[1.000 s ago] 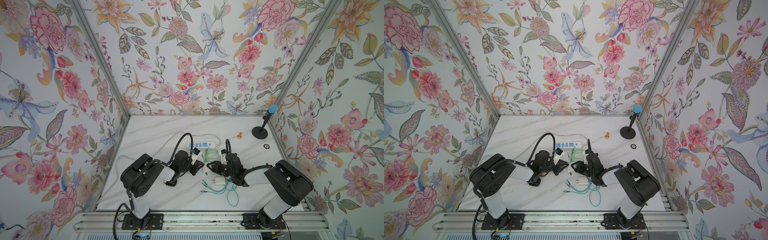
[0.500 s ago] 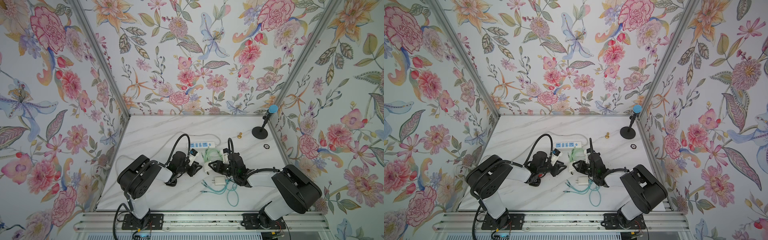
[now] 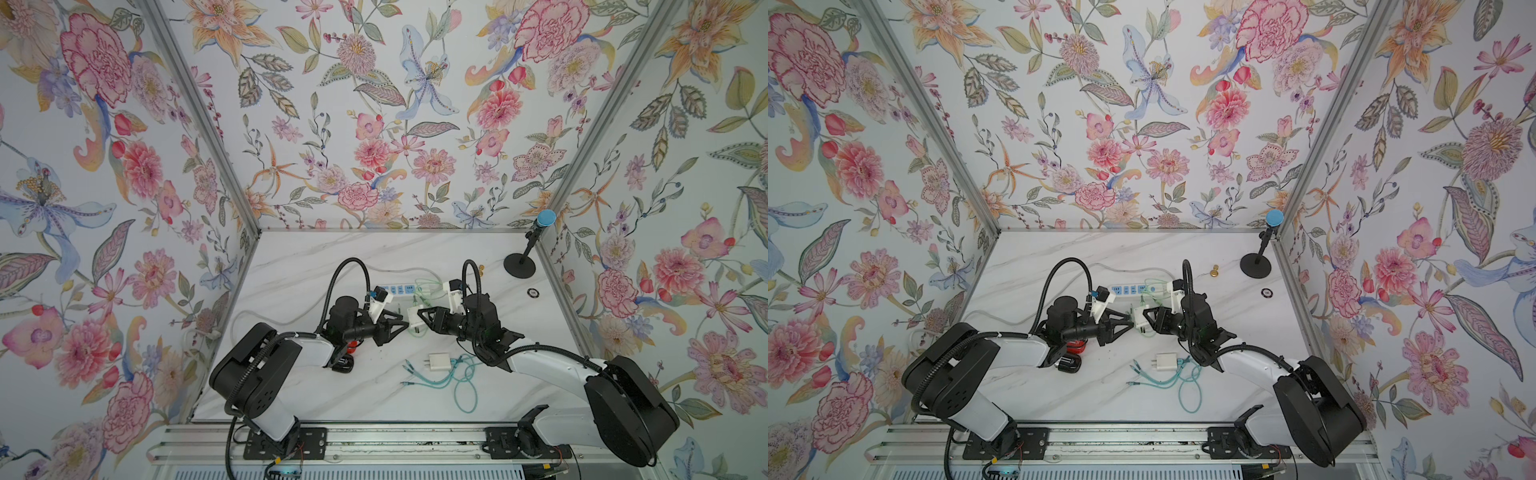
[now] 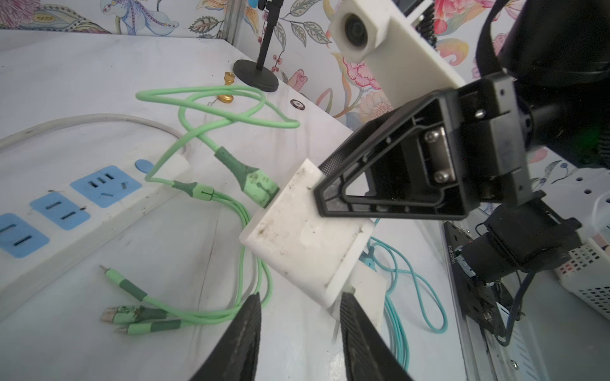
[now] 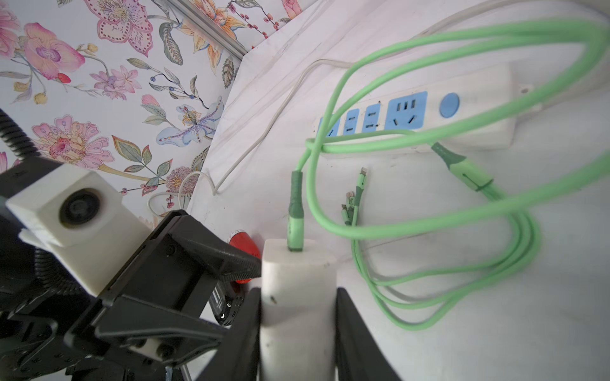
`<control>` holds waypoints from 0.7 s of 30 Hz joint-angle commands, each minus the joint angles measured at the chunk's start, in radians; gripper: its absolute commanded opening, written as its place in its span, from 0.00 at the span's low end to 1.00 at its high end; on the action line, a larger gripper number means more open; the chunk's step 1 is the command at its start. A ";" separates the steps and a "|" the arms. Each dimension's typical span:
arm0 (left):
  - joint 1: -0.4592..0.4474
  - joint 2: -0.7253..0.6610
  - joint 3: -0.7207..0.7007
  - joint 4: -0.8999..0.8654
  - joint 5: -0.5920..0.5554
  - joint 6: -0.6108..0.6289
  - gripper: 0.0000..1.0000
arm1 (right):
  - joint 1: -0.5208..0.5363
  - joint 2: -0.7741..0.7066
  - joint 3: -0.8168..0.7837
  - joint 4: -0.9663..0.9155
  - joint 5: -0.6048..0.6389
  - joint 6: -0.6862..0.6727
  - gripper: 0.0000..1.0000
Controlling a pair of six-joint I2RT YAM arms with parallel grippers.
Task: Charge the electric shaver
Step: Pick up the plug from the center of the board.
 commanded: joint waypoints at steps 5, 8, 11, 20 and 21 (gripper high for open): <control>0.033 -0.024 -0.030 0.149 0.141 -0.111 0.44 | -0.005 -0.070 -0.005 0.052 -0.059 -0.067 0.15; 0.040 0.008 -0.035 0.234 0.156 -0.163 0.44 | -0.005 -0.102 -0.009 0.055 -0.080 -0.087 0.15; 0.042 0.040 -0.019 0.296 0.172 -0.206 0.44 | -0.007 -0.121 -0.018 0.062 -0.096 -0.082 0.15; 0.041 0.100 0.010 0.428 0.201 -0.293 0.45 | 0.007 -0.131 -0.074 0.160 -0.107 -0.041 0.15; 0.042 0.100 0.010 0.428 0.202 -0.294 0.45 | 0.009 -0.129 -0.076 0.169 -0.107 -0.040 0.15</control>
